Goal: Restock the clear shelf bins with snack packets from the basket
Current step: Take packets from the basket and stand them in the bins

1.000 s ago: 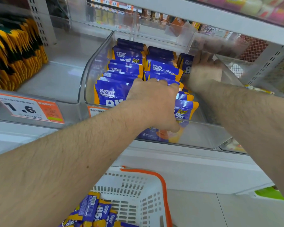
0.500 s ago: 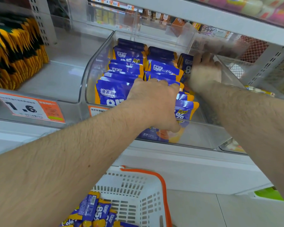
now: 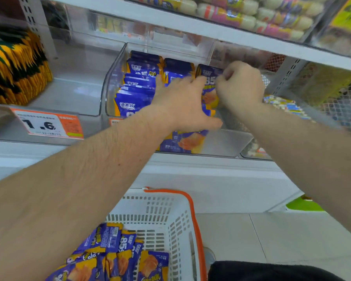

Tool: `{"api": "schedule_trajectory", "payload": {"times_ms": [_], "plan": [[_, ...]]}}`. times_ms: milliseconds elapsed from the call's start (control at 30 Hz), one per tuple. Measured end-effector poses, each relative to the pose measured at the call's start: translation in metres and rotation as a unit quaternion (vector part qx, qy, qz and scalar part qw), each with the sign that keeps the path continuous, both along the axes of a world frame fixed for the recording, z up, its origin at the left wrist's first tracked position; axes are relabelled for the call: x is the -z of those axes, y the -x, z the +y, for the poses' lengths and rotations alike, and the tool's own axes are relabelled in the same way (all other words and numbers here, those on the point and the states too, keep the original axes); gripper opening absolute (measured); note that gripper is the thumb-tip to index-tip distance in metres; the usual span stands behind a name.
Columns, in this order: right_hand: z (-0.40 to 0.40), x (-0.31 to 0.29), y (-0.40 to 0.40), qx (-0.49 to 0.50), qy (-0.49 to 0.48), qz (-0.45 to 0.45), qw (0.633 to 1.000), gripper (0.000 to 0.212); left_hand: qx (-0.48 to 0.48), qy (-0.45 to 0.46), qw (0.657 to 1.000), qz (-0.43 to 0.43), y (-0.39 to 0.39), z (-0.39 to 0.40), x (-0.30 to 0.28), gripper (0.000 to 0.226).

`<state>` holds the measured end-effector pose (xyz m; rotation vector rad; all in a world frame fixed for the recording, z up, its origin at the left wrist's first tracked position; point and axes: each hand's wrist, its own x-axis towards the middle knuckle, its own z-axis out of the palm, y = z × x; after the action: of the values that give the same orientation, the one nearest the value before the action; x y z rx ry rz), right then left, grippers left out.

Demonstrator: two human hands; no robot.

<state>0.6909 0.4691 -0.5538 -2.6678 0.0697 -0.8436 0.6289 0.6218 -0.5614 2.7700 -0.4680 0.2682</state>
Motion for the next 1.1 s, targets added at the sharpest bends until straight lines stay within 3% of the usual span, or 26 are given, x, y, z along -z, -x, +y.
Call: {"api": "schedule_trajectory", "payload": {"times_ms": [133, 267, 533, 733, 833, 933, 1000, 1100], "plan": [[0.008, 0.000, 0.063, -0.043, 0.015, -0.054, 0.998, 0.017, 0.084, 0.100, 0.984, -0.124, 0.034, -0.003, 0.006, 0.107], [0.029, 0.014, 0.111, -0.117, 0.000, -0.079, 0.990, 0.018, 0.144, 0.198, 0.945, -0.217, 0.070, 0.005, 0.032, 0.082], [0.095, 0.112, 0.145, -0.284, 0.002, -0.072, 0.956, 0.024, 0.066, 0.272, 0.956, -0.091, 0.139, 0.068, 0.126, 0.082], [0.136, 0.215, 0.150, -0.354, 0.082, 0.186, 0.913, 0.015, -0.075, 0.185, 0.969, 0.144, 0.174, 0.126, 0.210, 0.082], [0.146, 0.268, 0.154, -0.305, 0.155, 0.398, 0.851, 0.015, -0.120, 0.159, 0.943, 0.268, 0.184, 0.139, 0.242, 0.076], [0.139, 0.327, 0.161, -0.228, 0.140, 0.564, 0.781, 0.020, -0.137, 0.145, 0.926, 0.321, 0.187, 0.146, 0.261, 0.069], [0.124, 0.357, 0.170, -0.182, 0.128, 0.627, 0.747, 0.035, -0.150, 0.153, 0.912, 0.350, 0.187, 0.148, 0.271, 0.066], [0.102, 0.380, 0.184, -0.129, 0.116, 0.686, 0.707, 0.080, -0.155, 0.158, 0.896, 0.385, 0.187, 0.145, 0.283, 0.064]]}}
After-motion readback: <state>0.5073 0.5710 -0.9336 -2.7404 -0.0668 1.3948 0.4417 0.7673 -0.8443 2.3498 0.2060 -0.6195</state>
